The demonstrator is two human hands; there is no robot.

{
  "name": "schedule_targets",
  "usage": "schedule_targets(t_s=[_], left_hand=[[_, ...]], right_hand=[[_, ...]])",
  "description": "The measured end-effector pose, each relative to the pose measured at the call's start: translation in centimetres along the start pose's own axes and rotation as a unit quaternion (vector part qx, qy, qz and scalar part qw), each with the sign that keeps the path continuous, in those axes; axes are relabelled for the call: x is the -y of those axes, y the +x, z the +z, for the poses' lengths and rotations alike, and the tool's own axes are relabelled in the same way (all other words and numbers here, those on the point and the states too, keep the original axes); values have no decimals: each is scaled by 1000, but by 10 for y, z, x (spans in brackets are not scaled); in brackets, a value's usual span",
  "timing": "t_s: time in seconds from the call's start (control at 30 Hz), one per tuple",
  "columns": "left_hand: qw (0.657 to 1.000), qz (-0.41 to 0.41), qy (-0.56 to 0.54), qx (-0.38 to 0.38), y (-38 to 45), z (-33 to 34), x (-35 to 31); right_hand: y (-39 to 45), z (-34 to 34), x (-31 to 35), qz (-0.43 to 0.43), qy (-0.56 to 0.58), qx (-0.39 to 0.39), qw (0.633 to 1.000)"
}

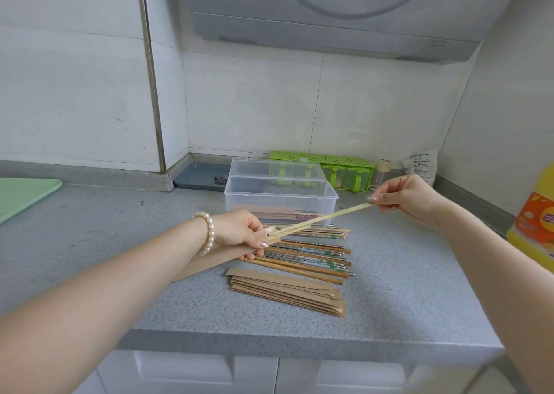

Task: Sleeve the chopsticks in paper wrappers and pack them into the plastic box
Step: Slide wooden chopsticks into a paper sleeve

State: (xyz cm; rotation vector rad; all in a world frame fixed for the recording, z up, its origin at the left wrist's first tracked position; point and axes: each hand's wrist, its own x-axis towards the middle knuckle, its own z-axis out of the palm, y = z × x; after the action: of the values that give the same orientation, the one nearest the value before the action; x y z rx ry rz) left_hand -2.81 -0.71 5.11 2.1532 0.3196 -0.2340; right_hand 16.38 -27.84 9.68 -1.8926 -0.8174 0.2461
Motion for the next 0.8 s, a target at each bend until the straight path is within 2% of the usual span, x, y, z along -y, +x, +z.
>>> schedule_targets(t_s=[0.2, 0.5, 0.8], left_hand=[[999, 7, 45, -7, 1, 6, -2], [998, 5, 55, -4, 3, 8, -1], [998, 31, 29, 41, -3, 10, -7]], right_hand=[[1, 2, 4, -14, -23, 8, 1000], [-3, 3, 5, -17, 29, 26, 999], [-3, -2, -1, 6, 66, 31, 997]])
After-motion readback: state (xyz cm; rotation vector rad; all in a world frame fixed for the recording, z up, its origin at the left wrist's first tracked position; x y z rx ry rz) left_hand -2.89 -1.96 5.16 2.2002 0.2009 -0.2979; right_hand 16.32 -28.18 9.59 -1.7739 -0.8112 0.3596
